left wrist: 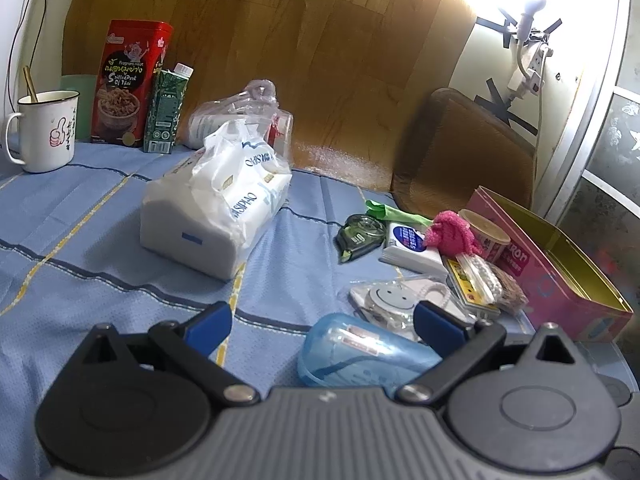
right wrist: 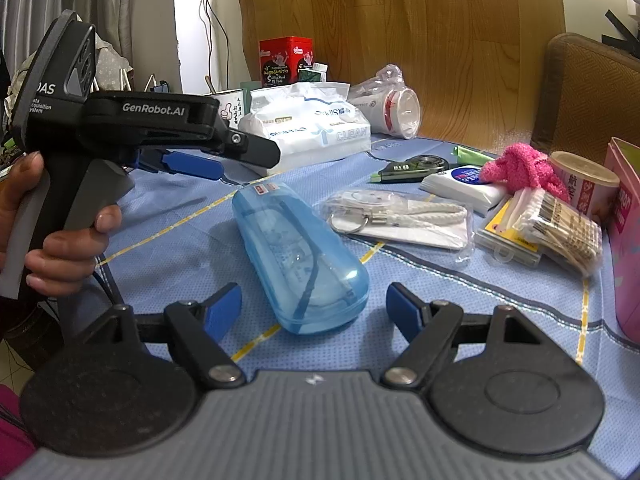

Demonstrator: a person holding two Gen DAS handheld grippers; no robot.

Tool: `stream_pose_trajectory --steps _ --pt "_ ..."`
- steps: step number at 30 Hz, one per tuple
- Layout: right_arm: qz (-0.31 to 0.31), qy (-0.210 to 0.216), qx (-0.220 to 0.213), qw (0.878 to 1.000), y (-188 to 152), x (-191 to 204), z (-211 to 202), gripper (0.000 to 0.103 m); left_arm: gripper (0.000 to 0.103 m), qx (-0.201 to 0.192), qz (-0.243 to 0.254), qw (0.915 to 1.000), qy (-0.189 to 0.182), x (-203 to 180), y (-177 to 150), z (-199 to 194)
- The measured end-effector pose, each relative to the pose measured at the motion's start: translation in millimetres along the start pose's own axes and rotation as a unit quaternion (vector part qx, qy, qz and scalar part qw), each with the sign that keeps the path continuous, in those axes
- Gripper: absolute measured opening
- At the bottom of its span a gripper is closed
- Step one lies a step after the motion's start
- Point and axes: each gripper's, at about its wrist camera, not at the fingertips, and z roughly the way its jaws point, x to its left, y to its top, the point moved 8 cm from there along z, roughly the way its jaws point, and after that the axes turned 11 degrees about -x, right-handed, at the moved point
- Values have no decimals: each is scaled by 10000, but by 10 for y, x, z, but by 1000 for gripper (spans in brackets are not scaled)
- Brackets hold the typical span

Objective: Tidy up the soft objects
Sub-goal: 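Close the right gripper on the blue plastic case and lift it, then lower the blue case into the pink tin and open the right gripper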

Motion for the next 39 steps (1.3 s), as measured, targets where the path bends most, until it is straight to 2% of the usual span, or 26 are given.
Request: stream_pose_trajectory --steps 10,15,18,19,20,22,27,34,39 --pt "0 1 -1 10000 -4 -3 4 81 93 58 -58 9999 -65 14 -2 -8" --pt "-10 0 -2 10000 -7 6 3 81 85 177 -180 9995 -186 7 -47 15" --pt "-15 19 18 10000 -12 12 5 81 72 339 -222 9987 -303 -60 -110 66" --pt "-36 30 35 10000 -16 18 9 74 68 430 -226 9982 -344 -98 -146 93" --pt "-64 51 62 9999 -24 29 14 64 68 421 -237 9981 -374 -138 -164 96" --pt "-107 13 54 9999 -26 29 -4 61 68 401 -141 9985 -349 -203 -180 83" --pt "-121 6 43 9999 -55 -9 -139 60 65 529 -147 9970 -554 -366 -216 81" --pt "-230 -608 -546 9964 36 -213 -527 60 65 292 373 9931 -1076 -975 85 188" --pt "-275 -1288 -1148 9846 286 -581 -883 60 65 3 868 9823 -1660 -1731 401 394"
